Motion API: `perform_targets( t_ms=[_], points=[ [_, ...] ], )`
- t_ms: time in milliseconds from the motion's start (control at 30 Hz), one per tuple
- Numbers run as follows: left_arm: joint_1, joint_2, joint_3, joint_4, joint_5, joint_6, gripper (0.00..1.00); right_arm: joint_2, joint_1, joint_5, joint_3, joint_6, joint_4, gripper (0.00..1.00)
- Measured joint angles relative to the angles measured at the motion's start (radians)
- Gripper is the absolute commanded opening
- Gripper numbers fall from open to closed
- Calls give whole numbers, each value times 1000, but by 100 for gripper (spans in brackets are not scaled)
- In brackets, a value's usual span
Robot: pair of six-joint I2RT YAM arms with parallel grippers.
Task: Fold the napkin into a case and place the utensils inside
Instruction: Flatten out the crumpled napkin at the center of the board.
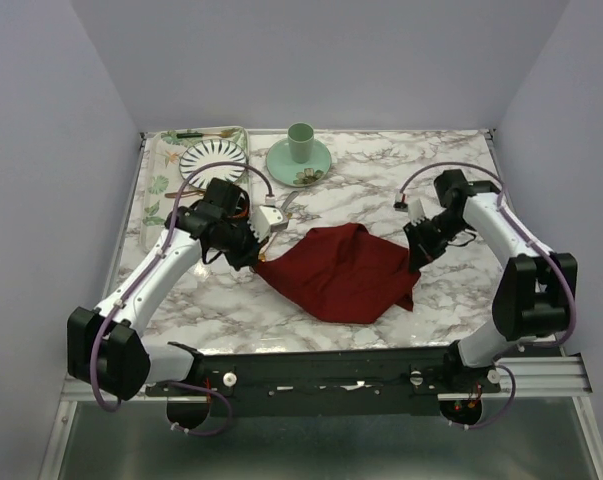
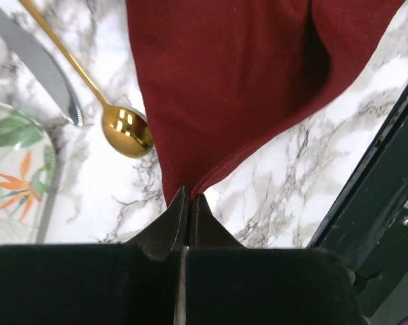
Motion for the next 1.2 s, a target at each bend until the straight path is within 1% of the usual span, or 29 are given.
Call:
perform_targets(
  t_ms=[100, 133, 267, 367, 467, 600, 733, 833, 967, 1033, 1133, 1200],
  points=[
    [0, -6, 98, -24, -2, -29, 0, -96, -17, 1, 85, 6, -29, 1],
    [0, -6, 124, -27, -3, -34, 0, -130, -19, 4, 137, 14, -40, 1],
    [0, -51, 323, -14, -33, -79, 0, -286, -23, 28, 342, 51, -36, 1],
    [0, -95, 468, 25, -62, -105, 0, -406, -23, 80, 490, 89, 0, 0],
    [0, -156, 546, 76, -84, -116, 0, -512, -23, 127, 586, 118, 34, 1],
    [0, -289, 563, 154, -92, -123, 0, -638, -23, 183, 678, 155, 59, 1],
    [0, -413, 539, 220, -91, -140, 0, -747, -23, 213, 744, 188, 72, 1],
    [0, -491, 551, 265, -86, -172, 0, -780, -23, 234, 846, 217, 86, 1],
    [0, -489, 625, 298, -63, -216, 0, -781, -23, 262, 989, 245, 111, 1],
    [0, -465, 671, 316, -42, -246, 0, -781, -23, 279, 1012, 251, 125, 1],
    [0, -427, 690, 341, -26, -278, 0, -786, -23, 312, 966, 251, 171, 1],
    [0, -398, 673, 354, -20, -298, 0, -785, -23, 363, 871, 248, 218, 1]
  ],
)
